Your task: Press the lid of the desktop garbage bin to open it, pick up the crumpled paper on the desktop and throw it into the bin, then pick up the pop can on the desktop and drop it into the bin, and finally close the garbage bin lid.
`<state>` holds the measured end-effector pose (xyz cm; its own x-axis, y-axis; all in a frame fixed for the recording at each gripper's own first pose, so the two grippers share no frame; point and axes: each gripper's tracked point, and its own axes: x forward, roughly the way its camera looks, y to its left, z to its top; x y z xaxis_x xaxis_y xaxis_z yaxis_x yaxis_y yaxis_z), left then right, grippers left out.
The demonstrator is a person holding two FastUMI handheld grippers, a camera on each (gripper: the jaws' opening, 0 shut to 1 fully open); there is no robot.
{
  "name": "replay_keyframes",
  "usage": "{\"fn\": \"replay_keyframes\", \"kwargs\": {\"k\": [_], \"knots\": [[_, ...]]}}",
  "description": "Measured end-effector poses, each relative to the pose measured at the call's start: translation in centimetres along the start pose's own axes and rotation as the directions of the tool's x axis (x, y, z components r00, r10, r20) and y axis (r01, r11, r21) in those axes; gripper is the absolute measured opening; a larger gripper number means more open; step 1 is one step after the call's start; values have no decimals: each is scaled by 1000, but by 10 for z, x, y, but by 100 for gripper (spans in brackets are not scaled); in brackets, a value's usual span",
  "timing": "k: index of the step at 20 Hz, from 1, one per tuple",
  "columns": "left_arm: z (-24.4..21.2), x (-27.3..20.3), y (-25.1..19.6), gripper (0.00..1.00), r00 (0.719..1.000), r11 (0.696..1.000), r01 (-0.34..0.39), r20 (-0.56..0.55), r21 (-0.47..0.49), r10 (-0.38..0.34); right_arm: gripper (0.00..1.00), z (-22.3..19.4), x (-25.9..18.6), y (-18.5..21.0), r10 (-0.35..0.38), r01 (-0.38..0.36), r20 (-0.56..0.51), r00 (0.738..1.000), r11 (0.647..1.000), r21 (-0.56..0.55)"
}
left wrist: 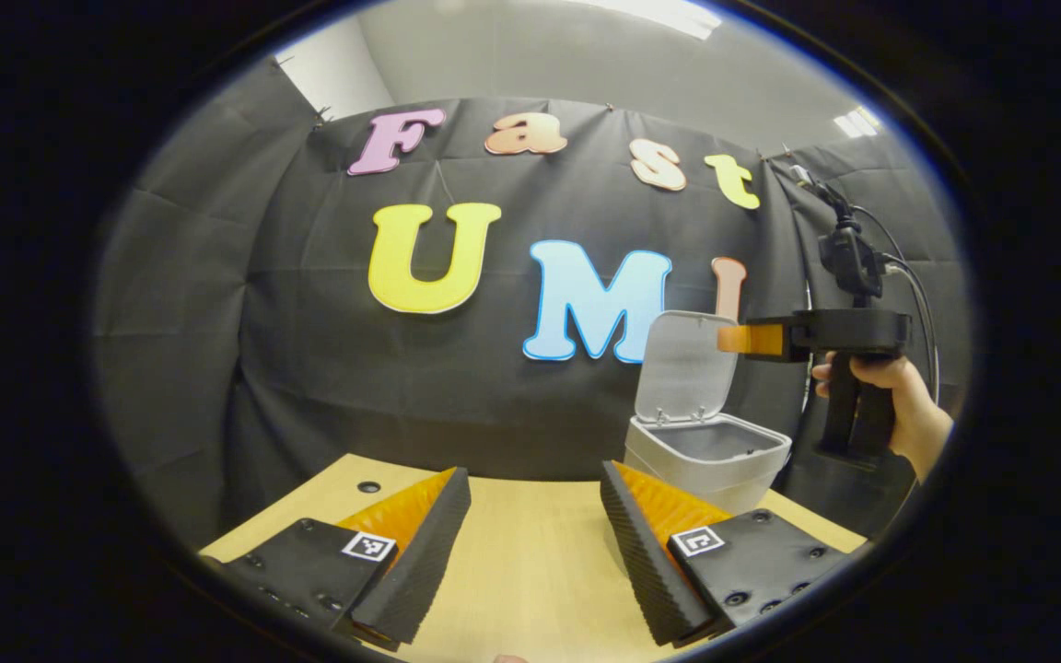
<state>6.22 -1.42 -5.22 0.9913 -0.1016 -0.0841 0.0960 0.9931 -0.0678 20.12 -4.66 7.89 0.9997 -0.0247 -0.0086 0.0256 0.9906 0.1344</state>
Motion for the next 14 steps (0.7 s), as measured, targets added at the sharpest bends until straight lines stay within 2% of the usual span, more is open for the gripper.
{"fn": "replay_keyframes", "kwargs": {"k": [1, 9, 10, 11, 14], "knots": [[2, 2, 1, 93, 1000, 1000, 1, 2, -1, -1, 88, 3, 4, -1, -5, 5, 0, 1000, 1000, -2], [16, 23, 2, 95, 999, 999, 44, 9, 4, -44, 88, 35, 45, -11, -63, 63, 34, 997, 998, 23], [17, 25, 3, 93, 999, 999, 48, 9, 6, -48, 88, 38, 50, -13, -71, 70, 36, 997, 997, 24], [17, 27, 4, 93, 999, 999, 49, 9, 10, -49, 85, 40, 55, -14, -80, 79, 38, 996, 997, 23], [18, 33, 10, 93, 999, 999, 48, 8, 6, -48, 88, 48, 71, -20, -110, 108, 64, 992, 994, 31]]}}
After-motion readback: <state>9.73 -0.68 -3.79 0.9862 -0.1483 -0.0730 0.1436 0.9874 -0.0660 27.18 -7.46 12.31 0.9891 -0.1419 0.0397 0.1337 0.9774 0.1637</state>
